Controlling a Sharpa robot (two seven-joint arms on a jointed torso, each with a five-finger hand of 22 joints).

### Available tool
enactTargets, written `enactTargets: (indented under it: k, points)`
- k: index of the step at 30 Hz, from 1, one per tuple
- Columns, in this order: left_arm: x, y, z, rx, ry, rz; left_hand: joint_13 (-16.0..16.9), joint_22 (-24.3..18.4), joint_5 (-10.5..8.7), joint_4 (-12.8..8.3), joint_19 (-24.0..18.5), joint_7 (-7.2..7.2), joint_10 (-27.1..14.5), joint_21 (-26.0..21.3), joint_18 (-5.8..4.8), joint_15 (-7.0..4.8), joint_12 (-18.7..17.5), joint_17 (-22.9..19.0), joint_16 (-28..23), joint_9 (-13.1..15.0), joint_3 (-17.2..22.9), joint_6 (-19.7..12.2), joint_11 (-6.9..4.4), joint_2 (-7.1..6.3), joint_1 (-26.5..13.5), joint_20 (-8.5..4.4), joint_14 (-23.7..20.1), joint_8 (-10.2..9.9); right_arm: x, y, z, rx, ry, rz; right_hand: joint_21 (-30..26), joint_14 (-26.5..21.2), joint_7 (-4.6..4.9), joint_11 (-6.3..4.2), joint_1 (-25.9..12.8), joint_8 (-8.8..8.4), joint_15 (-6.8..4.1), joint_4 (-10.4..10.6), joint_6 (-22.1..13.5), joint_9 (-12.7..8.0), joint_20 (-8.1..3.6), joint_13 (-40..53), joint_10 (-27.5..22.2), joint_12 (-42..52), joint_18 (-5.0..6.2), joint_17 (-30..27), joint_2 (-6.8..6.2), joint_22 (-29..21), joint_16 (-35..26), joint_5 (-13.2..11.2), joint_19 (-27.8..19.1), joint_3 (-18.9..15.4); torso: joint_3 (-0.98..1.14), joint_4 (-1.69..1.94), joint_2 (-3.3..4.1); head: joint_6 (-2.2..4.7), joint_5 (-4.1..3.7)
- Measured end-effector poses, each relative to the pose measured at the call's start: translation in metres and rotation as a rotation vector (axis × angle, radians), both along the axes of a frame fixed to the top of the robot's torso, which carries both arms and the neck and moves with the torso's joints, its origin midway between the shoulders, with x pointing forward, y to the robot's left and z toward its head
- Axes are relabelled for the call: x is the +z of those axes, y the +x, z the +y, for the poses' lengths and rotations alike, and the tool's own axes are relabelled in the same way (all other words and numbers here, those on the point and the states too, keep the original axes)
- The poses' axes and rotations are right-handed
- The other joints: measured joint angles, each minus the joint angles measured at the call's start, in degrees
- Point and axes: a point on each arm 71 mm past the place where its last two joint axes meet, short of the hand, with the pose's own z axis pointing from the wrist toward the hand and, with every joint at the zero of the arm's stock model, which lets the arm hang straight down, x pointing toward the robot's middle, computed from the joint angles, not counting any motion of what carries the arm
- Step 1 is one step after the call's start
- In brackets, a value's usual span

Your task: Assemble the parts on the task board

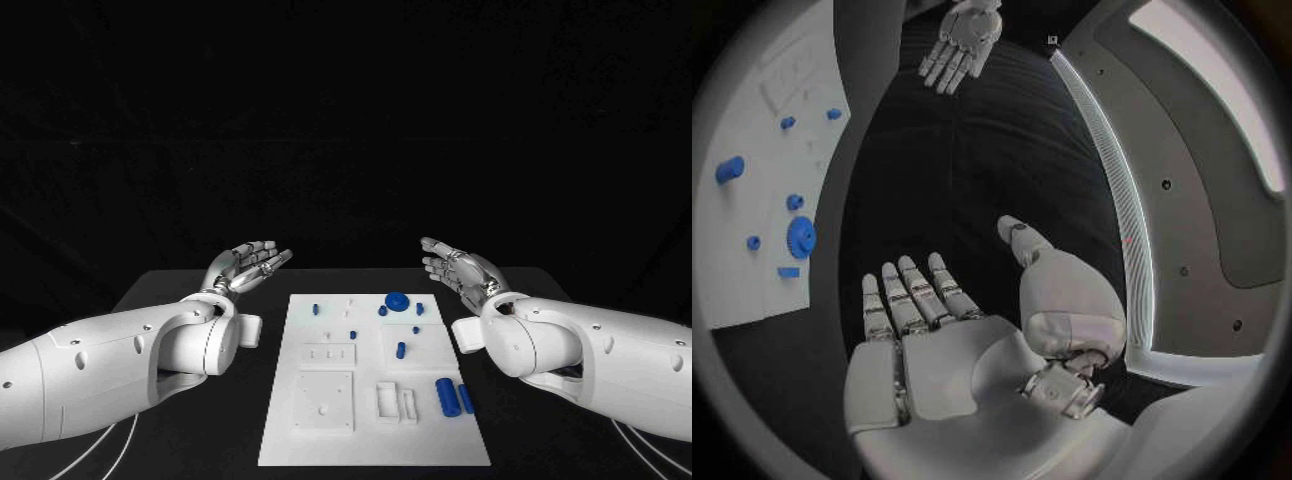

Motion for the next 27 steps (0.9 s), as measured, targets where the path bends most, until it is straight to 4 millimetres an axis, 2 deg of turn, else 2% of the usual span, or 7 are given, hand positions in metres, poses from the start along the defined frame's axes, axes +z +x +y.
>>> enactTargets:
  k: [6, 12, 16, 20, 22, 25, 27]
  points:
    - [-0.002, 0.000, -0.001, -0.016, -0.008, 0.019, 0.1, 0.4, 0.00, 0.2, 0.2, 0.11, 0.4, 0.3, 0.00, 0.17, 0.0, 0.5, 0.2, 0.4, 0.4, 0.3, 0.22, -0.17, 1.0, 0.16, 0.3, 0.2, 0.001, 0.002, 0.000, 0.081, 0.001, 0.061, 0.8, 0.7, 0.06, 0.69, 1.7, 0.72, 0.71, -0.6, 0.5, 0.7, 0.33, 0.1, 1.3, 0.2, 0.00, 1.0, 0.42, 3.4, 0.7, 0.0, 0.3, 0.6, 0.01, -0.02, 0.01, -0.02, 0.00]
    - [-0.002, 0.002, -0.001, -0.029, -0.015, 0.028, 0.2, 0.4, 0.00, 0.2, 0.2, 0.49, 1.1, 1.0, 0.00, 0.17, 0.3, 0.6, 0.4, 0.6, 0.4, 0.6, 0.83, -0.03, 1.1, 0.16, 0.3, 0.3, -0.002, 0.019, -0.026, 0.060, -0.078, 0.038, 2.0, 2.2, 0.19, 0.99, 4.2, 1.74, 1.15, -2.7, 1.7, 1.6, 0.62, 0.4, 3.6, 0.5, 0.02, 2.2, 0.60, 6.1, 2.0, 0.0, 0.6, 1.2, -0.05, 0.05, 0.01, -0.37, -0.15]
    - [-0.002, 0.001, 0.002, -0.041, -0.023, 0.032, 0.7, 0.4, 0.00, -0.5, 0.3, 1.89, 4.0, 2.1, -0.01, 0.87, 1.6, 1.0, 1.4, 1.1, -0.3, 3.1, 2.21, 1.62, 1.8, 0.05, 1.9, 1.7, -0.002, 0.026, -0.023, 0.086, -0.131, 0.007, 3.3, 5.5, 0.26, 1.23, 6.7, 3.21, 1.36, -5.2, 3.9, 2.8, 0.61, 0.8, 7.5, 1.3, 0.01, 4.6, 0.70, 10.2, 4.0, 0.0, 1.7, 2.3, -0.09, 0.09, -0.01, -0.41, -0.07]
    - [-0.001, 0.001, 0.003, -0.060, -0.033, 0.033, 1.2, 0.4, 0.00, -3.2, 4.2, 2.23, 8.6, 4.5, -0.01, 2.02, 3.2, 1.9, 4.6, 1.2, -2.1, 7.4, 4.12, 4.11, 2.8, -1.63, 8.1, 2.7, -0.001, 0.036, -0.026, 0.104, -0.226, -0.050, 5.7, 9.9, 0.48, 1.41, 9.9, 4.91, 1.62, -8.0, 6.8, 3.7, 0.36, 1.3, 12.2, 2.5, 0.09, 6.7, 0.53, 18.4, 6.5, -0.2, 4.3, 4.8, -0.12, 0.06, 0.04, -0.44, 0.08]
    - [0.000, 0.001, 0.002, -0.075, -0.039, 0.032, 2.0, 0.4, 0.33, -5.5, 8.4, 2.58, 13.2, 6.1, 0.94, 1.05, 5.1, 2.4, 6.8, 1.2, -2.8, 11.0, 4.53, 5.26, 3.8, -2.53, 12.9, 3.7, 0.002, 0.043, -0.031, 0.108, -0.294, -0.092, 7.1, 12.8, 0.64, 1.14, 11.8, 6.03, 1.54, -9.5, 9.0, 4.1, 0.14, 1.5, 15.1, 3.3, 1.47, 7.5, 0.10, 22.6, 8.0, -0.8, 6.6, 6.3, -0.13, 0.06, 0.10, -0.35, 0.09]
    - [0.004, 0.001, -0.001, -0.107, -0.044, 0.029, 2.5, 0.4, 0.68, -9.2, 15.4, 3.19, 18.1, 8.3, 3.20, -1.77, 6.8, 2.9, 10.0, 0.6, -3.4, 14.7, 3.30, 6.84, 4.2, -4.35, 20.1, 4.0, 0.012, 0.055, -0.034, 0.122, -0.399, -0.166, 8.7, 17.6, 0.93, 0.17, 14.4, 7.69, 0.63, -10.7, 12.8, 4.6, -0.24, 2.0, 19.8, 4.6, 3.18, 8.5, -0.82, 26.3, 10.3, -1.4, 11.0, 9.0, -0.12, 0.09, 0.33, -0.07, 0.09]
    - [0.006, 0.002, -0.003, -0.130, -0.044, 0.028, 2.8, 0.3, 0.89, -11.2, 17.7, 3.48, 20.6, 8.8, 3.20, -2.85, 7.8, 3.1, 11.1, 0.4, -3.5, 16.8, 2.38, 7.52, 4.1, -4.96, 22.7, 4.3, 0.018, 0.060, -0.034, 0.140, -0.463, -0.211, 9.5, 20.9, 1.23, -0.55, 15.8, 8.59, -0.23, -11.2, 15.2, 4.8, -0.46, 2.3, 22.7, 5.4, 4.62, 9.0, -1.43, 27.5, 11.7, -1.6, 14.1, 10.6, -0.09, 0.16, 0.62, 0.12, 0.03]
